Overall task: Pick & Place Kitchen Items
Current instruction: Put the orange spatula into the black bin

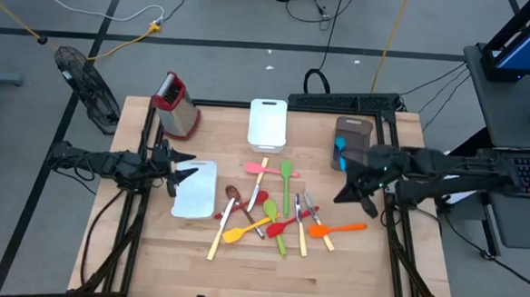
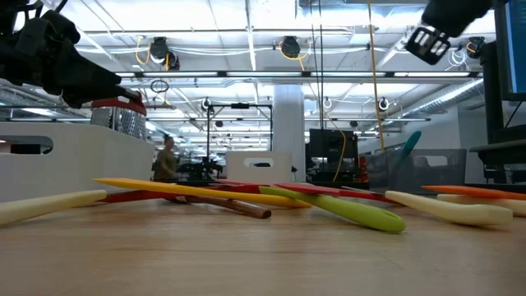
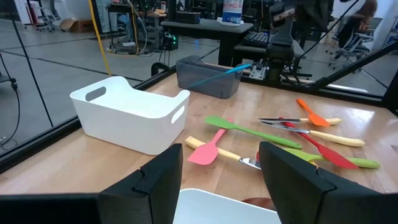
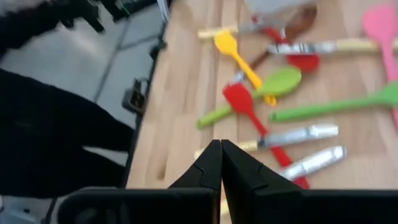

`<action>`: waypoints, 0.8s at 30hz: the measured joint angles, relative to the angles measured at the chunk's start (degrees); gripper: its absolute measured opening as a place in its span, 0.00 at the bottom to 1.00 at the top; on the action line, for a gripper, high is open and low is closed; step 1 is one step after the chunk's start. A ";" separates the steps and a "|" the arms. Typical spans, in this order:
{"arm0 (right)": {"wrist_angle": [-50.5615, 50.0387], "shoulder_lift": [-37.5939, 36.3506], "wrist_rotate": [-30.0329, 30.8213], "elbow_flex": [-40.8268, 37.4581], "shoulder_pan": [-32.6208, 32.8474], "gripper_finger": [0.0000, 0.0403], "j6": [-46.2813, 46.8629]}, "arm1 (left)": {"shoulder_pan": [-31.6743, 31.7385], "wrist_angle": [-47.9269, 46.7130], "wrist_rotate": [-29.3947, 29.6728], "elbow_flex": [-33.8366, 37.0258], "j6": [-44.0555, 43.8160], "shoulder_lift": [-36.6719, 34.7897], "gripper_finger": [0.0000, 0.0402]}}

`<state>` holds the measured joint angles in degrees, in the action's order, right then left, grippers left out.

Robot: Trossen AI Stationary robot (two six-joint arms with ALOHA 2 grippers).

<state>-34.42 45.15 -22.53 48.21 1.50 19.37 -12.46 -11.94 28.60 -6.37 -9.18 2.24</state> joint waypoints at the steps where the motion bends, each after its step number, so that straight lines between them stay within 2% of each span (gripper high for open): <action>1: -0.65 0.02 1.26 0.00 1.56 0.00 1.21 | -0.01 0.00 0.00 0.00 0.02 0.00 0.54; 10: -2.16 1.96 10.59 0.00 15.97 0.00 10.52 | -0.01 -0.02 0.00 -0.01 0.47 0.00 0.54; 18: -5.44 9.63 10.81 0.01 25.20 0.00 14.76 | -0.01 -0.04 0.00 -0.01 0.45 0.00 0.54; 24: -5.75 15.21 12.43 0.02 28.95 0.00 15.48 | -0.01 -0.04 -0.01 0.00 0.45 0.00 0.54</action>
<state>-40.17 60.35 -10.10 48.23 30.44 34.85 -12.47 -11.99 28.59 -6.37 -8.73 2.24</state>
